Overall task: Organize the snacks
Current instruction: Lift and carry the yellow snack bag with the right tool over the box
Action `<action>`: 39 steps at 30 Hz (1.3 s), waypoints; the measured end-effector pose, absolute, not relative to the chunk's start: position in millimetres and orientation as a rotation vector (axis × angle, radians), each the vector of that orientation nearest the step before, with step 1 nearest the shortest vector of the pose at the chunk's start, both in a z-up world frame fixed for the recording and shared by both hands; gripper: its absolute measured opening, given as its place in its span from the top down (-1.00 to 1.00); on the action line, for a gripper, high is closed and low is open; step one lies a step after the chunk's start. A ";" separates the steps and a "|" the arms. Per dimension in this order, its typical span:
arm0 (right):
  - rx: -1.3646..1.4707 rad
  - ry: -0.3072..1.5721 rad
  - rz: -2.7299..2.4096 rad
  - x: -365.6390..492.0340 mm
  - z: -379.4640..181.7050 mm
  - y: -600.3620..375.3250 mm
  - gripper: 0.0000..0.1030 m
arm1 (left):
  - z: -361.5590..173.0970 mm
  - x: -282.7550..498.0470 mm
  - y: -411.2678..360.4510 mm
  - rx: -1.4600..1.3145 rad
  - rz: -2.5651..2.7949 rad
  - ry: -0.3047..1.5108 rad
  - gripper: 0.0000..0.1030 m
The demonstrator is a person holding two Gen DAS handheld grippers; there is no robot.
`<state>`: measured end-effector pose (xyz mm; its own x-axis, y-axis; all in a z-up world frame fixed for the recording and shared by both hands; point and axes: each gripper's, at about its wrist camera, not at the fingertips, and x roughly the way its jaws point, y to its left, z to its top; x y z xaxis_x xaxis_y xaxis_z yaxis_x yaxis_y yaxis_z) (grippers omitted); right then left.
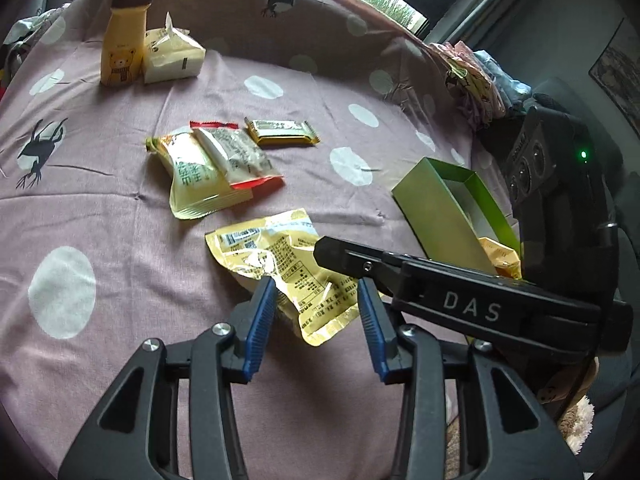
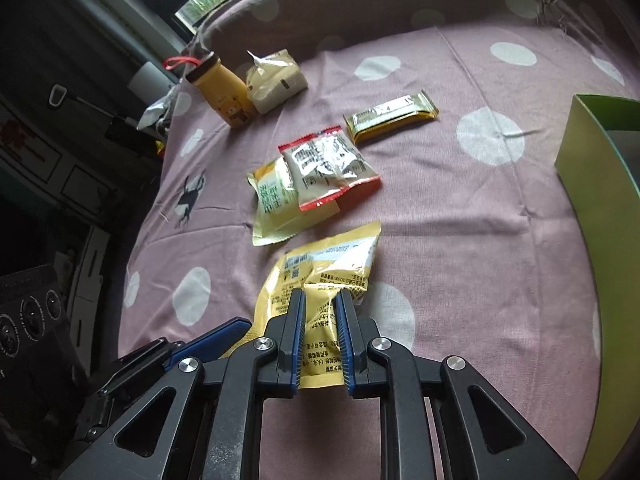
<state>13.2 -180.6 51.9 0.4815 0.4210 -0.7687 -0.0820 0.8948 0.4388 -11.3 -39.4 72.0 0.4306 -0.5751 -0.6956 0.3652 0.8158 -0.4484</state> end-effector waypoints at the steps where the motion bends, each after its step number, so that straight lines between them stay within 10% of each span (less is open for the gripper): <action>1: 0.373 1.009 0.318 10.3 57.4 -183.4 0.63 | 76.8 -12.9 -42.1 -0.235 -0.600 0.945 0.22; 16: 0.473 0.860 0.309 -17.7 102.8 -241.6 0.77 | 105.7 -23.3 -77.5 -0.098 -0.569 0.884 0.14; 18: 0.468 0.903 0.286 -11.2 92.1 -244.7 0.64 | 88.0 -17.8 -69.2 -0.136 -0.503 0.965 0.10; 21: 0.451 1.022 0.264 3.3 67.0 -240.1 -0.10 | 57.3 -14.8 -59.1 -0.231 -0.473 1.104 0.01; 31: 0.327 1.208 0.247 21.6 11.7 -206.7 -0.10 | 16.0 -12.2 -64.5 -0.416 -0.514 1.232 -0.41; 34: 0.337 1.204 0.281 21.7 8.3 -199.1 0.25 | 20.1 -14.0 -67.5 -0.392 -0.500 1.203 -0.19; 39: 0.420 1.164 0.374 18.6 17.7 -197.5 0.43 | 37.6 -10.8 -76.6 -0.408 -0.640 1.166 0.81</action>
